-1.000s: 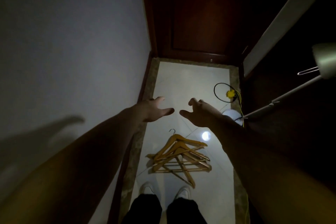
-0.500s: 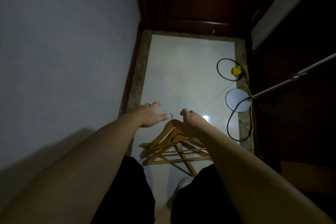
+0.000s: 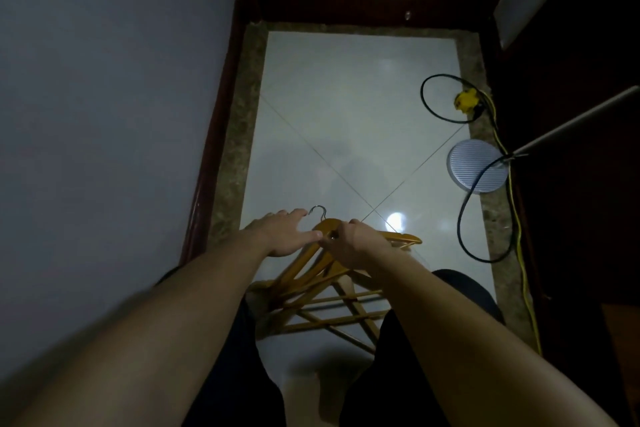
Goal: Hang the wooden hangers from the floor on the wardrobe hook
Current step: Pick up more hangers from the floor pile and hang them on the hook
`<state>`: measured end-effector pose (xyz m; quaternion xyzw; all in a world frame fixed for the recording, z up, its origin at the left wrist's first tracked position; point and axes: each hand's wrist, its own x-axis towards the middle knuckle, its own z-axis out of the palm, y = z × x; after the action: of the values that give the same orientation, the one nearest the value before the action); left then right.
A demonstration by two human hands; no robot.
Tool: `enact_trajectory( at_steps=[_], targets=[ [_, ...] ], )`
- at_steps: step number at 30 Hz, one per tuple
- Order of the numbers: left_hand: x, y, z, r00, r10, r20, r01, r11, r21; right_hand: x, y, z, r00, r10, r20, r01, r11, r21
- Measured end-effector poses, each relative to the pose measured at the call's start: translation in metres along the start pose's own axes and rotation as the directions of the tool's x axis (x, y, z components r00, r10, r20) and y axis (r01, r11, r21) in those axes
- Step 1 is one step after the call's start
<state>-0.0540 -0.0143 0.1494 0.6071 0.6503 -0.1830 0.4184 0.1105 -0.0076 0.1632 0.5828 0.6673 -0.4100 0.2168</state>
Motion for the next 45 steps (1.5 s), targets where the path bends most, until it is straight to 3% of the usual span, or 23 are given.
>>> enact_trajectory(
  at_steps=[9, 13, 20, 24, 32, 45],
  targets=[
    [0.044, -0.017, 0.048, 0.995, -0.001, 0.099, -0.001, 1.0, 0.02, 0.04, 0.037, 0.047, 0.999, -0.026, 0.034, 0.028, 0.998, -0.048],
    [0.068, -0.016, 0.06, 0.995, 0.009, 0.099, -0.008, 1.0, -0.015, 0.053, 0.057, 0.05, 0.998, 0.049, -0.027, -0.046, 0.994, 0.099],
    [0.091, -0.031, 0.094, 0.992, -0.036, 0.12, 0.051, 0.991, -0.124, 0.084, 0.083, 0.078, 0.992, 0.124, -0.005, -0.124, 0.992, 0.023],
    [0.105, -0.04, 0.113, 0.984, -0.074, 0.163, 0.092, 0.99, -0.105, 0.1, 0.096, 0.088, 0.975, 0.213, -0.062, -0.198, 0.96, 0.198],
    [0.155, -0.041, 0.144, 0.984, -0.141, 0.113, 0.153, 0.982, -0.108, 0.138, 0.132, 0.089, 0.949, 0.273, -0.156, -0.213, 0.923, 0.321],
    [0.208, -0.022, 0.184, 0.968, -0.249, 0.018, 0.247, 0.948, -0.201, 0.19, 0.143, 0.107, 0.97, 0.131, -0.204, -0.154, 0.983, -0.101]
  ],
)
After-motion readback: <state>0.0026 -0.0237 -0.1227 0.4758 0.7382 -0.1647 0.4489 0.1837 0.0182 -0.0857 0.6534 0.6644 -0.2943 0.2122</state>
